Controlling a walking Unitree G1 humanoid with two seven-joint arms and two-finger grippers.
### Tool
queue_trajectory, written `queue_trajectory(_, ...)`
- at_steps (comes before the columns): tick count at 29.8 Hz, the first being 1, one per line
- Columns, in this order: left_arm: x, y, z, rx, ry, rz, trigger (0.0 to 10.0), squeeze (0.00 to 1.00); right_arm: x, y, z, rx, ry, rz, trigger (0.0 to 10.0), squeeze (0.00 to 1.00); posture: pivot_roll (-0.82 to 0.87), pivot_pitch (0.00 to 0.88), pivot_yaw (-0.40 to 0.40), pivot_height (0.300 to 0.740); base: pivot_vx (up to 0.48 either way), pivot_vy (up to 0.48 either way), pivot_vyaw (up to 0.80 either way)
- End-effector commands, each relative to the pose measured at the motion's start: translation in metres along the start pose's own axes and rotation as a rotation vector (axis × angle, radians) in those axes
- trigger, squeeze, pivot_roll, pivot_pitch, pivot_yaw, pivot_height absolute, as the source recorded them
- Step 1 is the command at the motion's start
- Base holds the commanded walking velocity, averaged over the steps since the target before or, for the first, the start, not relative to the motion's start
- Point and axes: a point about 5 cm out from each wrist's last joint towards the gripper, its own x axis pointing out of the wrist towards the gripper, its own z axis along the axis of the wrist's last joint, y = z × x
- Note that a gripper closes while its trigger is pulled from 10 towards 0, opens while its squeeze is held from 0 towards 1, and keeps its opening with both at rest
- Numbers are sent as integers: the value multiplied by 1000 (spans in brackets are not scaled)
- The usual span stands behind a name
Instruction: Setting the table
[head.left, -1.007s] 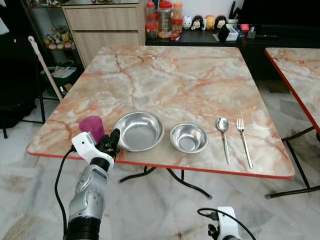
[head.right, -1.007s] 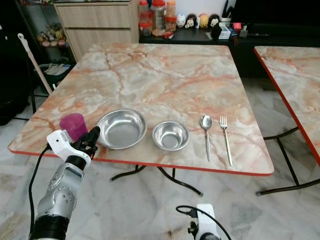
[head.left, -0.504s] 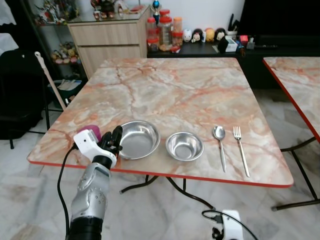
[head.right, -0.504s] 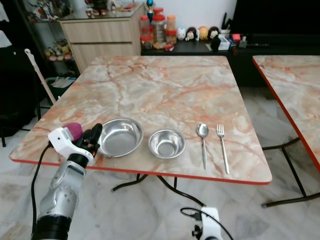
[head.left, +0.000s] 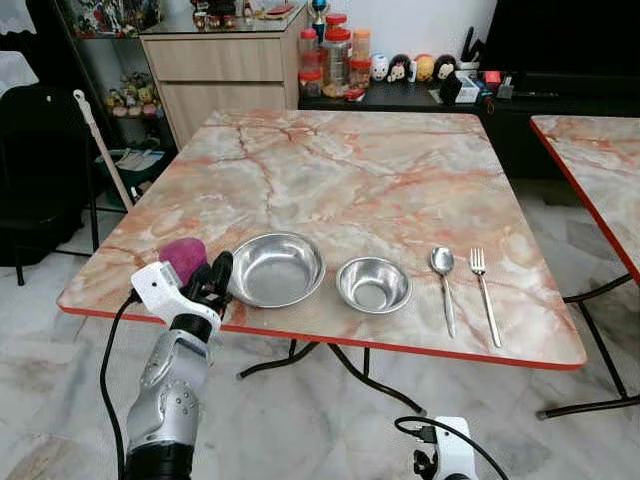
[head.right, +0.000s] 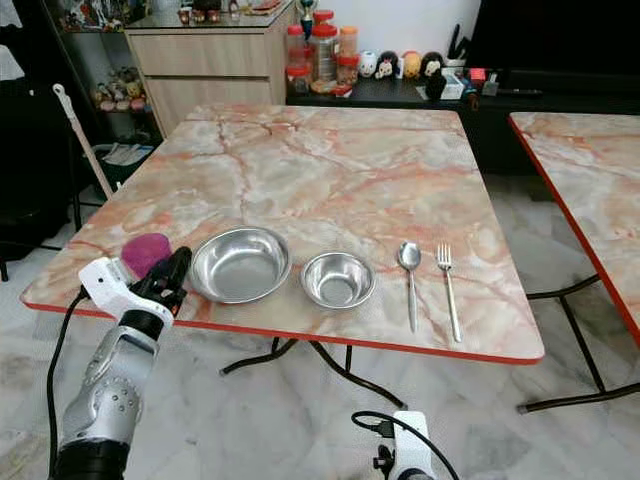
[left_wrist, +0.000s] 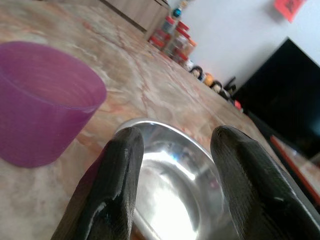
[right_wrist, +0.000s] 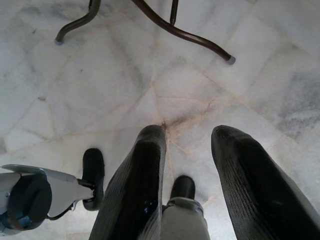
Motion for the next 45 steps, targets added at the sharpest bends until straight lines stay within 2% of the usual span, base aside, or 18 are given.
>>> queue_trajectory(1,-1,-2,-4,54,44,-8,10000,0,0,1,1,-4,-1,4,10000,0,132,0,30,740,0,0,0)
queue_trajectory(6,0,-5,-11,86,94,-14,10000,0,1,4,2,-5,-5,13,10000,0,132,0,33,740,0,0,0)
queue_trajectory(7,2,-5,-17,106,141,10,10000,0,1,6,3,-7,-6,17,10000,0,129,0,36,740,0,0,0)
queue_trajectory(18,7,-1,-27,170,217,75,10000,0,2,9,6,-30,-13,35,10000,0,116,0,45,740,0,0,0)
queue_trajectory(32,14,-4,-32,130,248,121,10000,0,2,13,5,-37,-16,48,10000,0,105,0,51,740,0,0,0)
queue_trajectory(35,15,-6,-36,80,260,124,10000,0,2,14,5,-37,-17,50,10000,0,99,0,53,740,0,0,0)
queue_trajectory(45,22,-19,-41,46,284,144,10000,0,3,14,9,-29,-30,48,10000,0,100,0,56,740,0,0,0)
